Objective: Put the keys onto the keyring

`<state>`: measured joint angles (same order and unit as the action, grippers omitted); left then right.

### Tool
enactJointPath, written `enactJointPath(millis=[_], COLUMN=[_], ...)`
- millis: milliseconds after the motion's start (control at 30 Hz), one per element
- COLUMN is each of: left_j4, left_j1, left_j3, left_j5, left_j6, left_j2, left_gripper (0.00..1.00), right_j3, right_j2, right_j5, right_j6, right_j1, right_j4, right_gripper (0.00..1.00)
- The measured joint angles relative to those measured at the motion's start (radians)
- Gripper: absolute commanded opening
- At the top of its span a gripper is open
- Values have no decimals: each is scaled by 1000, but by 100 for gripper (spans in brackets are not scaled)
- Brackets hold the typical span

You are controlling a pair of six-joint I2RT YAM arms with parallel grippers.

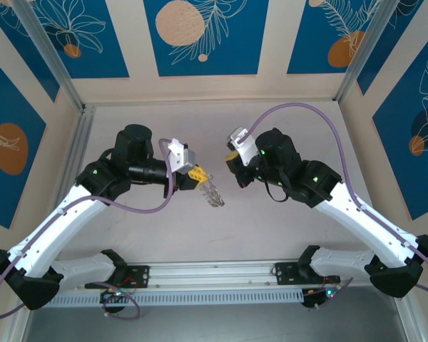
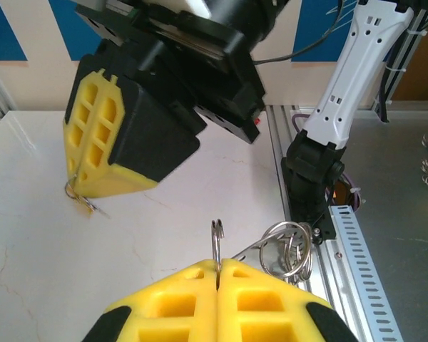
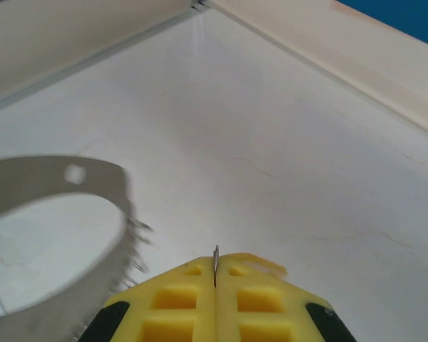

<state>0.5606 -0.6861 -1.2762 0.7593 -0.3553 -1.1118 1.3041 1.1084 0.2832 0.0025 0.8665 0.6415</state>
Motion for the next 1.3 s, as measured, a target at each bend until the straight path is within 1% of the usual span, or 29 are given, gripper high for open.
enactJointPath(millis=[133,300,400,533,633,767,967,1300], left_j4=[-13,-13,11,60,76,93,103,107], left_j1=[0,0,0,-2,-7,-17,-27,-33], left_j3=[0,0,-3,-29,-33,-41,-43,-43], left_j5=[10,2,-22,-62,-79,-94,-115,-145], left_j6=[13,8,-14,-53,-74,-92,-101,-125], left_j2=[-3,-12,-15,-32,-37,-37,-37,-37], left_gripper=[0,0,0,0,0,0,0,0], right_j3=[-29,-61,-48,-9,20,45,64,82], right_j2=[-26,-93,-124,-124,-108,-56,40,54], right_j5=[-60,-156,-250,-391,-447,-477,-482,-473], right_j6=[-28,-59,-67,-66,-66,-58,-42,-18], right_j1=[42,48,35,29,29,21,6,-25], right_j4=[-31,-42,-13,26,45,43,53,65], right_gripper=[0,0,0,0,0,0,0,0])
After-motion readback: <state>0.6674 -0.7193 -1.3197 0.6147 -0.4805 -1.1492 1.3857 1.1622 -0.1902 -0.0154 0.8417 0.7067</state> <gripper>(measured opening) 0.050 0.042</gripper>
